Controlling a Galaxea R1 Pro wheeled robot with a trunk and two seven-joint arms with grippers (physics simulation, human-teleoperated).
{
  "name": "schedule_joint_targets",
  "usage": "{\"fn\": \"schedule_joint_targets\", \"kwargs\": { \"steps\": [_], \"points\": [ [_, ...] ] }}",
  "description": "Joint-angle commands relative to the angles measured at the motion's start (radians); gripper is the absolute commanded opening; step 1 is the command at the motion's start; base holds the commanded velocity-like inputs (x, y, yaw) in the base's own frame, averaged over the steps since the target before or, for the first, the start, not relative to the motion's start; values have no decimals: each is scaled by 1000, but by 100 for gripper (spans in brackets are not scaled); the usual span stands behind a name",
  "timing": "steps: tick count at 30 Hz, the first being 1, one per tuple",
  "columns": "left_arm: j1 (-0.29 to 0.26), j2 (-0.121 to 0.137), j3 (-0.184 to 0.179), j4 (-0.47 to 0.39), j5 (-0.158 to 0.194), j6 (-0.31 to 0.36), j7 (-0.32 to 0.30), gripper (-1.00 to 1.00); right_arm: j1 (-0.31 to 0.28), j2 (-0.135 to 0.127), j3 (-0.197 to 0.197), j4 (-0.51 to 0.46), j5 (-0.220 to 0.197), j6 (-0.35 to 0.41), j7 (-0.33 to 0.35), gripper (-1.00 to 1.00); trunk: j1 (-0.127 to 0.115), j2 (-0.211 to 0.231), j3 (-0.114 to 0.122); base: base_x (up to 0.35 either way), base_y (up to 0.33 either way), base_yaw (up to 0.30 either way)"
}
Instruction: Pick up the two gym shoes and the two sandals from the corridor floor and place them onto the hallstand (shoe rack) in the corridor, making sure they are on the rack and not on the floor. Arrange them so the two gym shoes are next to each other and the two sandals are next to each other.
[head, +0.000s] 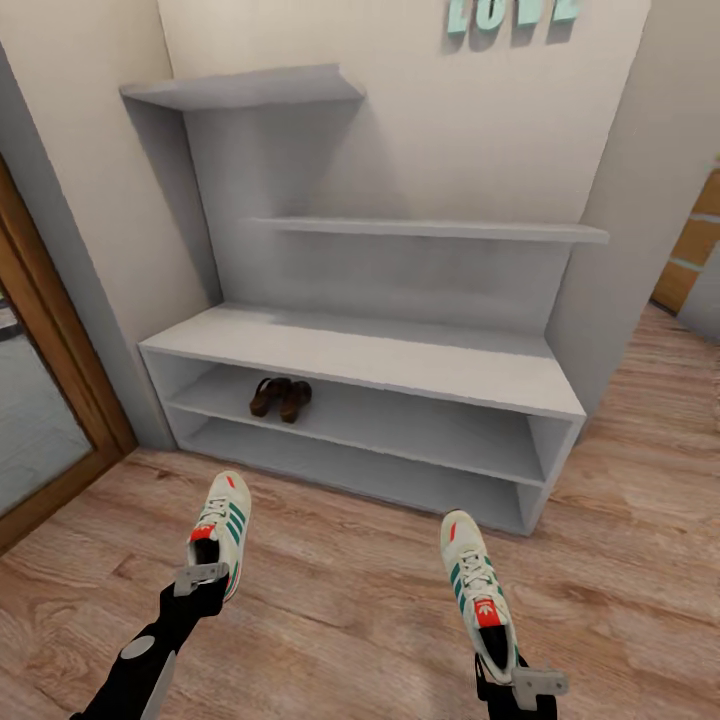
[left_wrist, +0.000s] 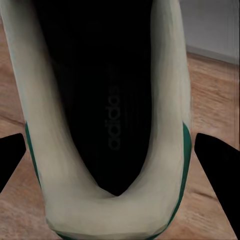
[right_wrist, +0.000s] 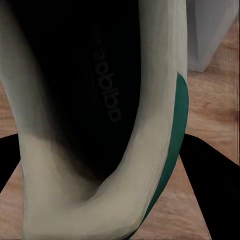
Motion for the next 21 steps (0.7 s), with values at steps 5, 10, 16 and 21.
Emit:
{"fn": "schedule_joint_targets", "kwargs": {
  "steps": [5, 10, 16, 21],
  "points": [
    [0, -1, 5, -1, -7, 1, -7, -100, -1, 1, -5, 1, 11, -2, -6, -100, 0, 0, 1, 0, 4, -265],
    [0, -1, 5, -1, -7, 1, -7, -100, -1, 1, -5, 1, 11, -2, -6, -100, 0, 0, 3, -24, 0, -265],
    [0, -1, 4, -1, -7, 1, -7, -100, -1, 1, -5, 1, 11, -2, -6, -100, 0, 0, 5, -236, 0, -265],
    [0, -1, 3, -1, -7, 1, -7, -100, -1, 1, -5, 1, 11, -2, -6, -100, 0, 0, 6, -199, 0, -265]
  ]
}}
